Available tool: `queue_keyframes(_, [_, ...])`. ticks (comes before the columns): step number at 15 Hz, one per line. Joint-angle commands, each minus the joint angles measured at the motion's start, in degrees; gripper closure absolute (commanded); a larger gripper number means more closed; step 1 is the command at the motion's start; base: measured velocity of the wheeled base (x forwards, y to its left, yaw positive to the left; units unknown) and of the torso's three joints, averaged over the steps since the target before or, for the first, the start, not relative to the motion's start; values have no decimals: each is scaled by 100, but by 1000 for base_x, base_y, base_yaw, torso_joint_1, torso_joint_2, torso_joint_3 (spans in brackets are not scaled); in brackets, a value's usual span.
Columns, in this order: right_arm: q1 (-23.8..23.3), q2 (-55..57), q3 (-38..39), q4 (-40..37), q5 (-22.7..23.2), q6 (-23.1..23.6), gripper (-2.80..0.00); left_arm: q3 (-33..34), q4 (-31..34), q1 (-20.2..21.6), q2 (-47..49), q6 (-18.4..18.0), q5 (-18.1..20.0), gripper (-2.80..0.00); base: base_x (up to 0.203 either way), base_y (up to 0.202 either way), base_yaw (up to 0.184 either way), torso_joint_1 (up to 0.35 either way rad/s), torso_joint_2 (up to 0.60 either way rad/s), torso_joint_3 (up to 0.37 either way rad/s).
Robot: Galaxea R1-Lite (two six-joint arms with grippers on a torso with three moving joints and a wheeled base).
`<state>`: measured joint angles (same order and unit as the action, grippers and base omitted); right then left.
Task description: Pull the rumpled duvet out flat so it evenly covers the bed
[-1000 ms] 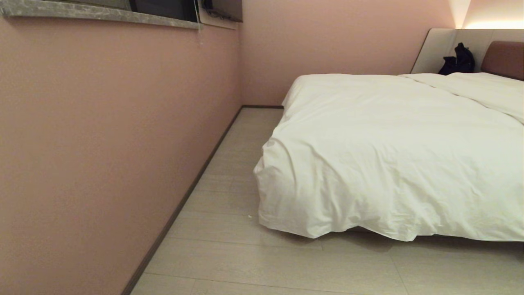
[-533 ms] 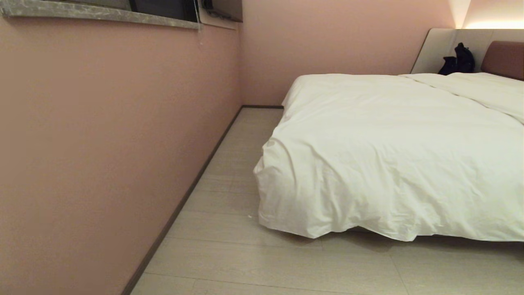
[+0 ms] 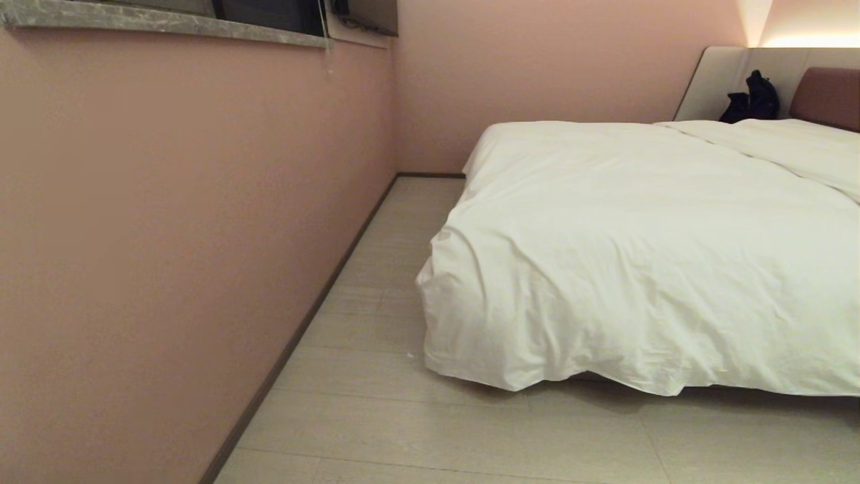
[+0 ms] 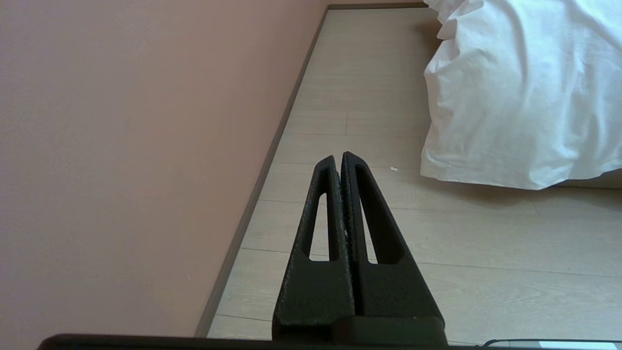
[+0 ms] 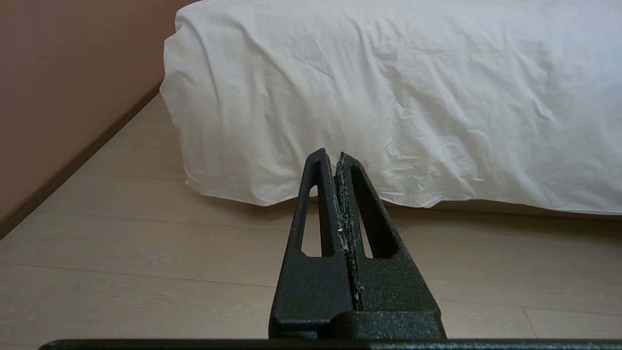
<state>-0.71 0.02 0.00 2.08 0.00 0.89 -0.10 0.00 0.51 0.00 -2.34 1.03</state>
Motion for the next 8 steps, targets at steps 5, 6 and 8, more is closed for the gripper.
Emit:
queue_keyframes(5, [0,-2,0,2,0,-10,0,1,9,2,0,5,2,0,0,0,0,0,0,0])
queue_keyframes(6, [0,-2,0,2,0,-10,0,1,0,2,0,5,-7,0,0,0,0,0,0,0])
queue_keyframes(8, [0,-2,0,2,0,-10,0,1,4,2,0,5,2,0,0,0,0,0,0,0])
